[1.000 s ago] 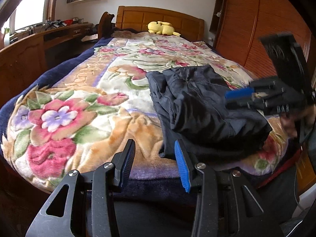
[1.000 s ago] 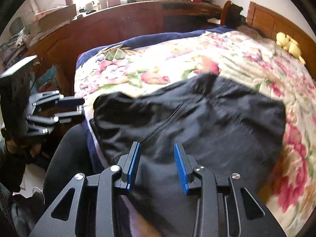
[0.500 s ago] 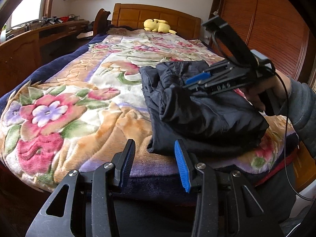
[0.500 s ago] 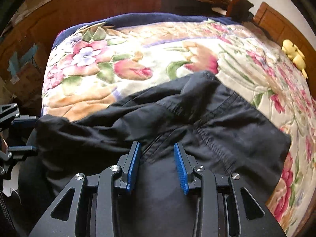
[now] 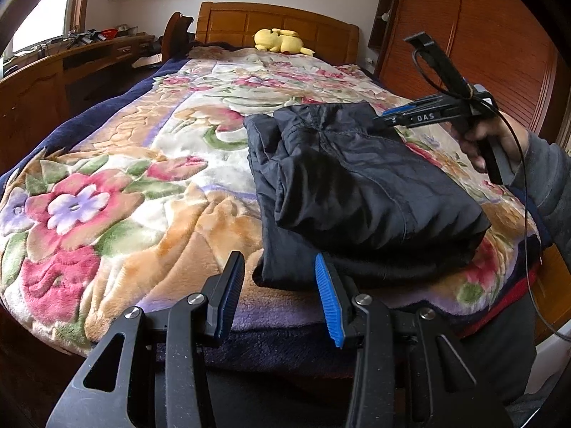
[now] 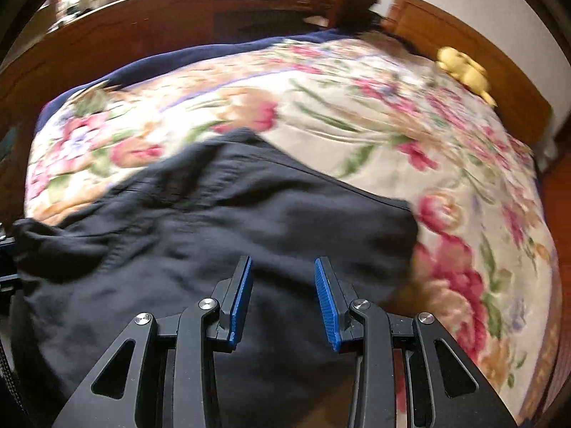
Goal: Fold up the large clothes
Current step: 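Grasp the black jacket bundle with the left tool while the right tool presses it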
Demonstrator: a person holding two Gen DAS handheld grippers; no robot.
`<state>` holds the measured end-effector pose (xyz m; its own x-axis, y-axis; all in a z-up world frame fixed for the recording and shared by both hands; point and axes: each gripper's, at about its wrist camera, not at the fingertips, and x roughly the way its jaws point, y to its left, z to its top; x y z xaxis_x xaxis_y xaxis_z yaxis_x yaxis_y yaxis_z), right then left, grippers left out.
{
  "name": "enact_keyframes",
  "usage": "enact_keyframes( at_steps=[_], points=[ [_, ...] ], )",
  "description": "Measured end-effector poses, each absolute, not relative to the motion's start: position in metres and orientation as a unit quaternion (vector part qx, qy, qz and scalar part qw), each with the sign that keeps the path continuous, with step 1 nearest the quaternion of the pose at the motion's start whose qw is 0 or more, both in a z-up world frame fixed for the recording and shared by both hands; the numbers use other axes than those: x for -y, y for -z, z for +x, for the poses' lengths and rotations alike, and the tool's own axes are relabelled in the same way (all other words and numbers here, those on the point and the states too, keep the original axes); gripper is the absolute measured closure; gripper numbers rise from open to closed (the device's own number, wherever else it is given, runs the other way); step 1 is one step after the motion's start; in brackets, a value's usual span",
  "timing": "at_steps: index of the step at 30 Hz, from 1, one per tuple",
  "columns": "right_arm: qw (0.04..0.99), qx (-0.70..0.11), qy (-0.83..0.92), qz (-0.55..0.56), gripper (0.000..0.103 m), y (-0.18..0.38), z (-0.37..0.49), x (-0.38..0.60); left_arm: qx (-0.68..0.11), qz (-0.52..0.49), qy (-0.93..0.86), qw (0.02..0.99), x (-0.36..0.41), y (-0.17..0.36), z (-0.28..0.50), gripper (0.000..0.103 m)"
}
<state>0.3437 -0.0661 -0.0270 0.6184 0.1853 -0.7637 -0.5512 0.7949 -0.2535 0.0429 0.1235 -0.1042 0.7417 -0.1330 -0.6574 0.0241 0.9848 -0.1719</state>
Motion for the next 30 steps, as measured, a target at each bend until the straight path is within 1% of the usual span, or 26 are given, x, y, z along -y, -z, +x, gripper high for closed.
enact_keyframes(
  at_steps=[2, 4, 6, 7, 9, 10, 12, 15, 18, 21, 24, 30],
  points=[
    [0.874, -0.385, -0.194, -0.224, 0.064, 0.028, 0.351, 0.081, -0.359, -0.075, 0.043, 0.929, -0.122, 0.105, 0.045, 0.061],
    [0.88, -0.388, -0.175, -0.21, 0.056, 0.03, 0.358, 0.096, -0.362, -0.074, 0.043, 0.928, -0.121, 0.106, 0.049, 0.061],
    [0.883, -0.393, -0.166, -0.196, 0.043, 0.033, 0.366, 0.107, -0.366, -0.072, 0.042, 0.927, -0.119, 0.108, 0.054, 0.061],
    [0.884, -0.395, -0.164, -0.187, 0.04, 0.035, 0.37, 0.112, -0.368, -0.072, 0.042, 0.926, -0.119, 0.11, 0.057, 0.061],
    [0.887, -0.398, -0.16, -0.172, 0.031, 0.04, 0.377, 0.12, -0.374, -0.075, 0.043, 0.923, -0.119, 0.115, 0.062, 0.061],
    [0.888, -0.399, -0.161, -0.164, 0.029, 0.042, 0.38, 0.123, -0.378, -0.076, 0.042, 0.922, -0.118, 0.117, 0.065, 0.061],
    [0.887, -0.406, -0.167, -0.145, 0.02, 0.049, 0.389, 0.126, -0.379, -0.073, 0.04, 0.921, -0.116, 0.12, 0.067, 0.061],
    [0.885, -0.414, -0.179, -0.115, 0.013, 0.057, 0.4, 0.13, -0.379, -0.074, 0.042, 0.922, -0.117, 0.121, 0.068, 0.06],
    [0.88, -0.424, -0.19, -0.096, 0.006, 0.065, 0.411, 0.135, -0.376, -0.078, 0.042, 0.922, -0.118, 0.123, 0.067, 0.06],
    [0.877, -0.429, -0.199, -0.079, 0.003, 0.072, 0.419, 0.139, -0.374, -0.076, 0.042, 0.924, -0.117, 0.123, 0.065, 0.06],
    [0.873, -0.436, -0.208, -0.065, 0.001, 0.081, 0.431, 0.141, -0.375, -0.077, 0.042, 0.923, -0.117, 0.122, 0.066, 0.06],
    [0.867, -0.442, -0.219, -0.066, 0.001, 0.097, 0.444, 0.134, -0.376, -0.074, 0.04, 0.923, -0.115, 0.122, 0.067, 0.06]
  ],
)
